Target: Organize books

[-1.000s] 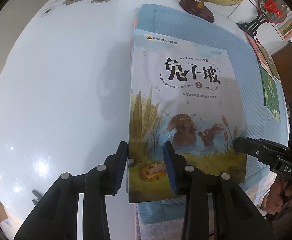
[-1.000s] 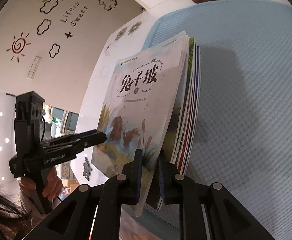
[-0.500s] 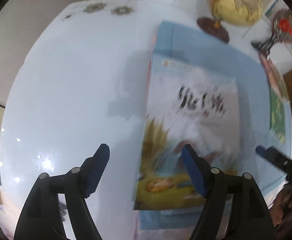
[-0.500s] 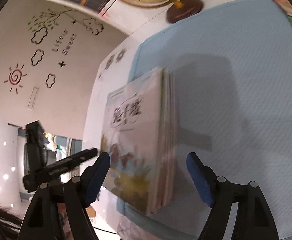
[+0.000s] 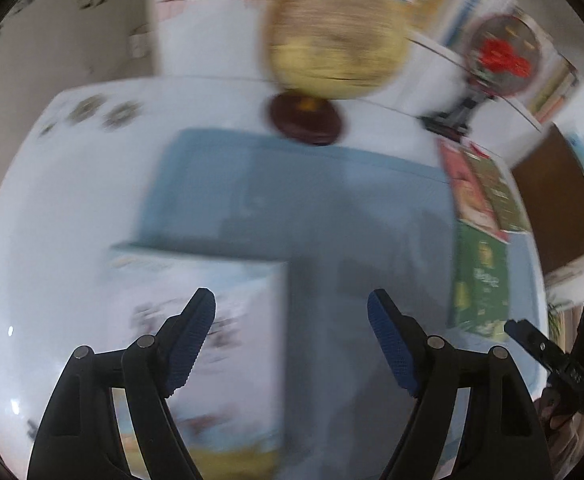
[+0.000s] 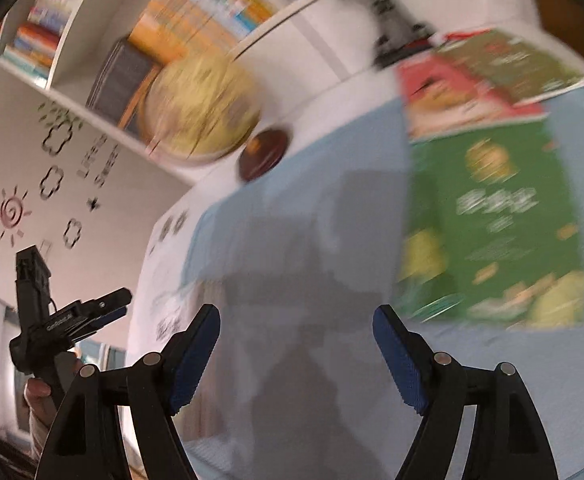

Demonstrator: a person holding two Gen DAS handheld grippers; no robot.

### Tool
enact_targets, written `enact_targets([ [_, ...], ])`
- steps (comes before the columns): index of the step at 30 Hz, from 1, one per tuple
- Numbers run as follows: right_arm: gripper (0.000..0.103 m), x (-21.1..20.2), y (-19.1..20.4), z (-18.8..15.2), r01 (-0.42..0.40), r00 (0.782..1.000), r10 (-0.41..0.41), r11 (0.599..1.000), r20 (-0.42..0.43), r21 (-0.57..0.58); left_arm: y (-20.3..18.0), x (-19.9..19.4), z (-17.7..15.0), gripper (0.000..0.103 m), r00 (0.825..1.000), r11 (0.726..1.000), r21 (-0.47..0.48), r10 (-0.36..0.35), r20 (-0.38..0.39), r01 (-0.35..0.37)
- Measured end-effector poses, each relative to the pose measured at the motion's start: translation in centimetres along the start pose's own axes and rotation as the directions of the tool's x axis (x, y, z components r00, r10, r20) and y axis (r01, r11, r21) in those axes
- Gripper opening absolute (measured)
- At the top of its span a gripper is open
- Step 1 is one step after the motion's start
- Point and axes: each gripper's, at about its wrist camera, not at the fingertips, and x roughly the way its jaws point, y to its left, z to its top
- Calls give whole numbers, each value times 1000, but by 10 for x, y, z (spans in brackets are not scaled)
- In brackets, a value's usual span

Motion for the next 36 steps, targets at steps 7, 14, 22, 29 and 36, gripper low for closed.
enact_targets([
  [7, 77, -67, -77, 62, 113, 985, -111, 993, 135, -11, -127, 50, 35, 77, 989, 985, 94, -146, -16, 147],
  [14, 77, -106, -166, 129, 221, 949, -226, 974, 219, 49, -240, 113, 69, 77, 963, 953, 143, -267, -28, 268],
  [22, 67, -76, -249, 214, 375, 898, -397, 916, 191, 140, -332, 214, 93, 77, 966, 952, 171, -239, -95, 253],
  [29, 67, -20, -265, 265, 431, 897, -422, 901, 129, -47, -373, 242, 89, 77, 986, 939, 303, -156, -53, 165],
  [36, 68, 26, -269, 267, 399, 917, -399, 911, 18, -101, -384, 245, 91, 77, 987, 922, 353, -149, -58, 160],
])
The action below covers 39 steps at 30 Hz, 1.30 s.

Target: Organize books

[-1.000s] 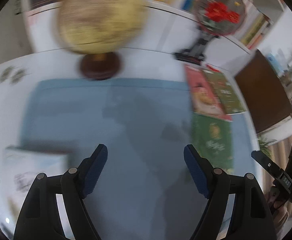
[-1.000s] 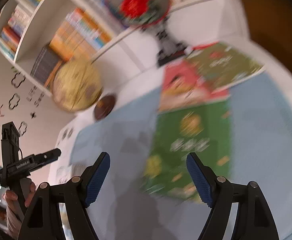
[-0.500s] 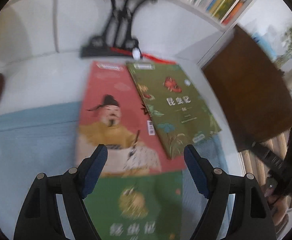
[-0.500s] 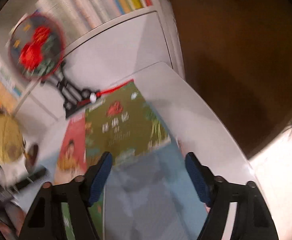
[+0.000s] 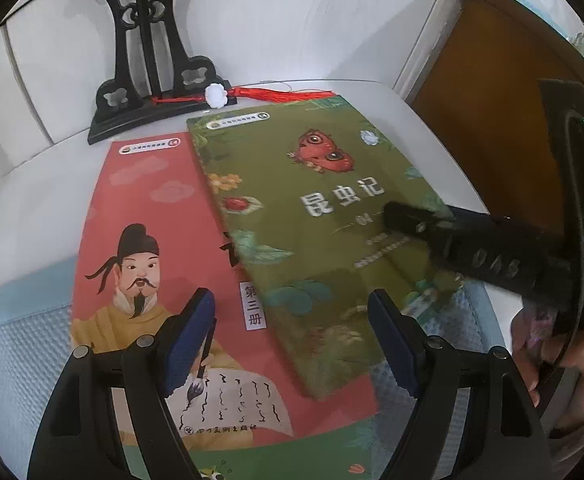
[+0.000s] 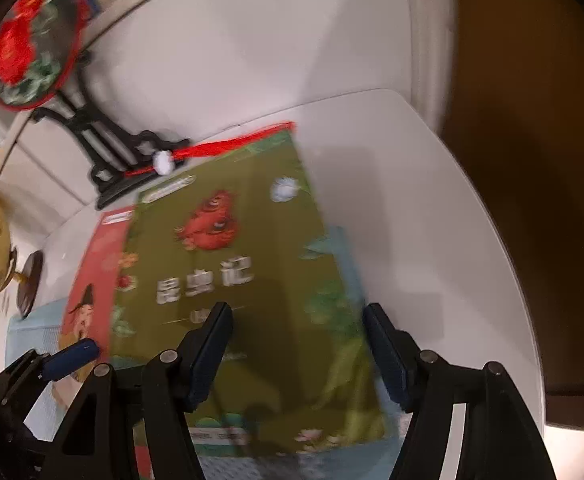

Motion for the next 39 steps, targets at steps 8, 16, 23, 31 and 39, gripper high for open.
enact_targets([
  [8, 68, -5, 37, -6, 43, 999, -42, 992, 9, -120, 12, -6, -1, 78, 998, 997, -32, -64, -16, 63],
  [16, 69, -12, 58, -13, 19, 1000, -19, 990, -4, -142, 34, -25, -18, 78, 996, 995, -41, -87, -20, 86],
  [23, 74, -13, 95, -46, -10, 1000, 6, 978, -18, -206, 48, -42, -41, 78, 998, 999, 3, -45, -33, 45],
  [31, 75, -15, 151, -89, -118, 992, 102, 962, -77, -246, 99, -84, -97, 78, 998, 997, -67, -30, -60, 26],
  [39, 75, -28, 220, -157, -270, 956, 230, 934, -185, -233, 162, -124, -170, 78, 990, 984, -176, 5, -140, -30],
])
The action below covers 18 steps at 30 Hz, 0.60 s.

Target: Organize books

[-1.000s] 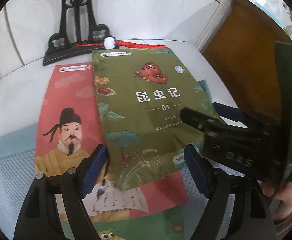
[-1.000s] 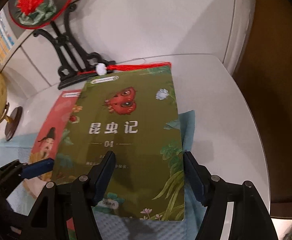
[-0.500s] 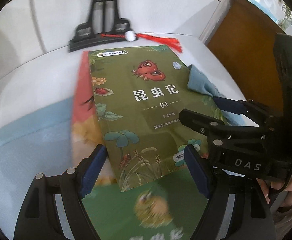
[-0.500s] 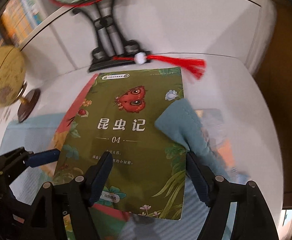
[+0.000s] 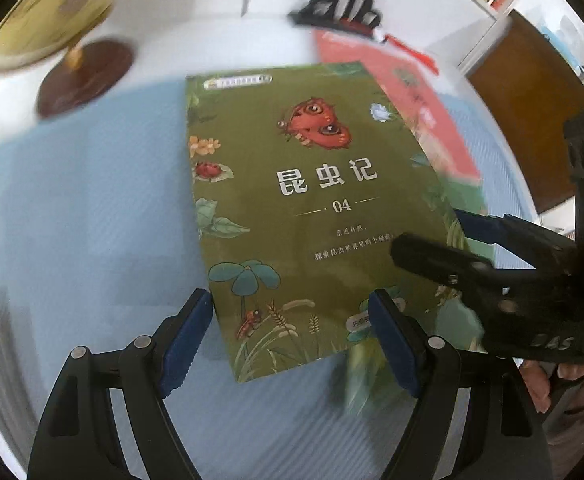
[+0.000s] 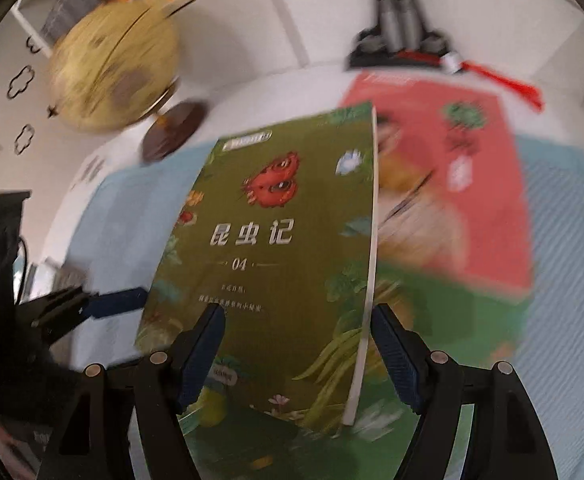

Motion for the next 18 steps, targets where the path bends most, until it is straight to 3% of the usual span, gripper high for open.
enact_targets([
  [7, 74, -3, 46, -60, -143, 984, 146, 989, -100, 37, 38, -24, -74, 78, 990, 999, -24, -49, -129, 46],
  [12, 73, -8, 38, -80, -227, 968, 234, 970, -93, 85, 64, -25, -66, 77, 988, 991, -91, -108, -111, 98],
  [15, 73, -4, 25, -72, -288, 952, 300, 947, -66, 145, 76, -23, -57, 77, 984, 977, -162, -157, -88, 141],
  [18, 69, 5, 23, -61, -329, 939, 342, 928, -49, 176, 77, -23, -50, 74, 984, 974, -168, -163, -69, 150],
])
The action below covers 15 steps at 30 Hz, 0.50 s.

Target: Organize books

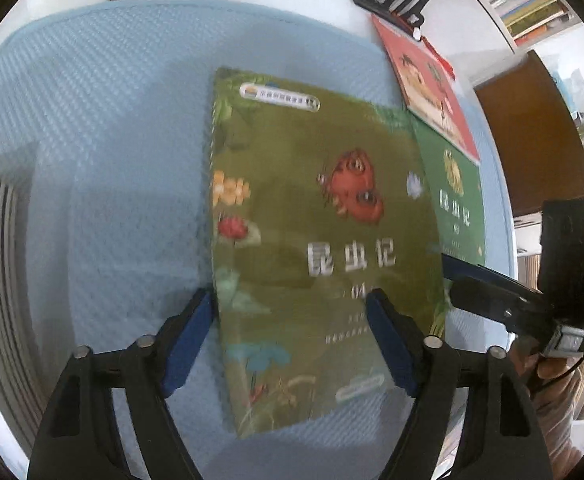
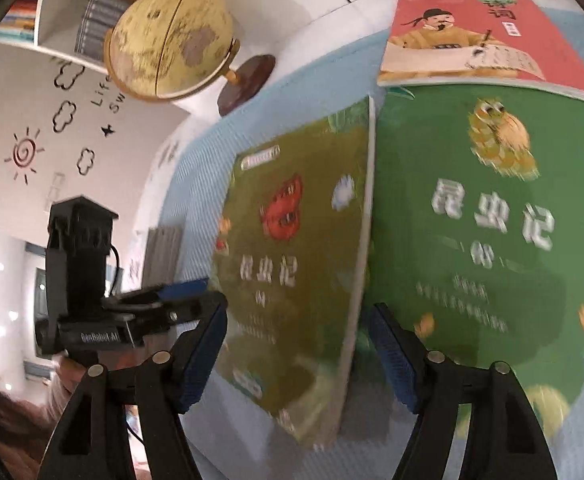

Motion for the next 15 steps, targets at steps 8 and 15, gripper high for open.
enact_targets([
  [8, 61, -3, -10, 28, -6, 999, 5, 1000, 51, 25, 33, -8, 12, 58, 978, 961, -188, -195, 67, 205],
  [15, 59, -18, -26, -1, -86, 995, 92, 980, -28, 178, 36, -2, -20, 45, 977, 957, -204, -214, -4, 208],
])
